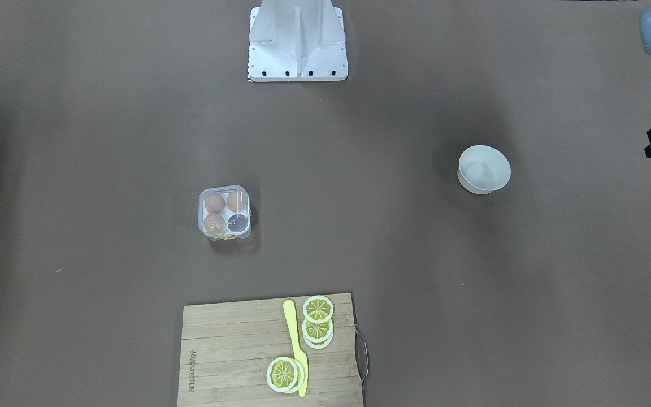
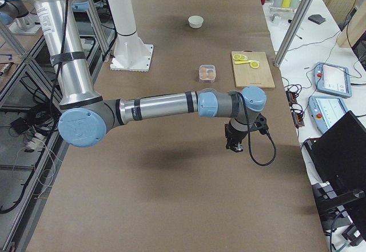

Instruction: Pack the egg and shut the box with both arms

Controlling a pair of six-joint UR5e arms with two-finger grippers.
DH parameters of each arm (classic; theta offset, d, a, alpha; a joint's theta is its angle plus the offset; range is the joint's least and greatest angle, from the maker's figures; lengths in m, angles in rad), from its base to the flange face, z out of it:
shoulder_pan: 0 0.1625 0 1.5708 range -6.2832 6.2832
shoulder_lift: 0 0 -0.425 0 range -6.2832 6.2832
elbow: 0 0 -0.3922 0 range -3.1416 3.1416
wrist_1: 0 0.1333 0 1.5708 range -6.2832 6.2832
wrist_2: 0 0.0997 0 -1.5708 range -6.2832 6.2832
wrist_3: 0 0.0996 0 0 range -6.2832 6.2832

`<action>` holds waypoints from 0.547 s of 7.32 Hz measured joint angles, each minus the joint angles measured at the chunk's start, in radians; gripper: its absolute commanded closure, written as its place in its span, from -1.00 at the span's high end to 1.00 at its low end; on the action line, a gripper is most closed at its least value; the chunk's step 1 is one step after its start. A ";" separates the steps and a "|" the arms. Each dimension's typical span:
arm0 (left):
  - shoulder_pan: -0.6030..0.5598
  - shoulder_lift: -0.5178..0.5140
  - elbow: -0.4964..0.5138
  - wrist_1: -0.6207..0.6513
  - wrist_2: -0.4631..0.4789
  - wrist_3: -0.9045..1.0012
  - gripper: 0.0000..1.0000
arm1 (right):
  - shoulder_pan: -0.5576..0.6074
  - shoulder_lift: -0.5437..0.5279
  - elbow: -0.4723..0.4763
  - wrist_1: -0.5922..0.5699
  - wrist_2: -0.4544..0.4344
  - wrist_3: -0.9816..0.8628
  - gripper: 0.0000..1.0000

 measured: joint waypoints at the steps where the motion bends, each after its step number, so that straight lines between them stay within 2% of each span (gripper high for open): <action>1: -0.029 0.009 0.019 0.000 -0.001 0.055 0.96 | 0.010 -0.009 -0.007 0.002 -0.001 -0.005 1.00; 4: -0.057 0.028 0.042 -0.002 -0.006 0.095 0.96 | 0.016 -0.031 -0.008 0.012 -0.005 -0.003 1.00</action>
